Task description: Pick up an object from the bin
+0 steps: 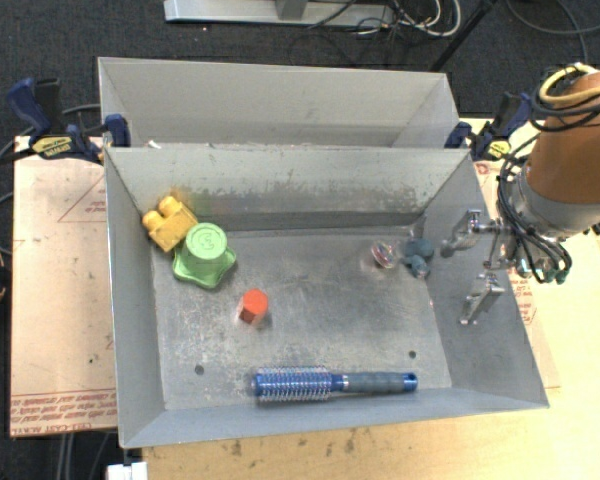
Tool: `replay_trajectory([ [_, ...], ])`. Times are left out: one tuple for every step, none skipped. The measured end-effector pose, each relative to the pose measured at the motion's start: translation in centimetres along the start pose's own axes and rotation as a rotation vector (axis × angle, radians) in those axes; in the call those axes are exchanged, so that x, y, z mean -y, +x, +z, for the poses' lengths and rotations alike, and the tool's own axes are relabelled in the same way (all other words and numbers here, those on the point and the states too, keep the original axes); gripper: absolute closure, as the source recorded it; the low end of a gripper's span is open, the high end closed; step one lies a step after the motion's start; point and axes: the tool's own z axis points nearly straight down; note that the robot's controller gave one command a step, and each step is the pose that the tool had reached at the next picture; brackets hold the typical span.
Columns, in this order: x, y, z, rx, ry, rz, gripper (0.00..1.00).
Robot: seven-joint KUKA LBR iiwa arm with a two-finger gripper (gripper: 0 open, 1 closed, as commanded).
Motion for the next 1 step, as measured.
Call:
replay_trajectory([
  [1.99,6.68,11.64,0.0,-0.001,-0.067,0.0],
])
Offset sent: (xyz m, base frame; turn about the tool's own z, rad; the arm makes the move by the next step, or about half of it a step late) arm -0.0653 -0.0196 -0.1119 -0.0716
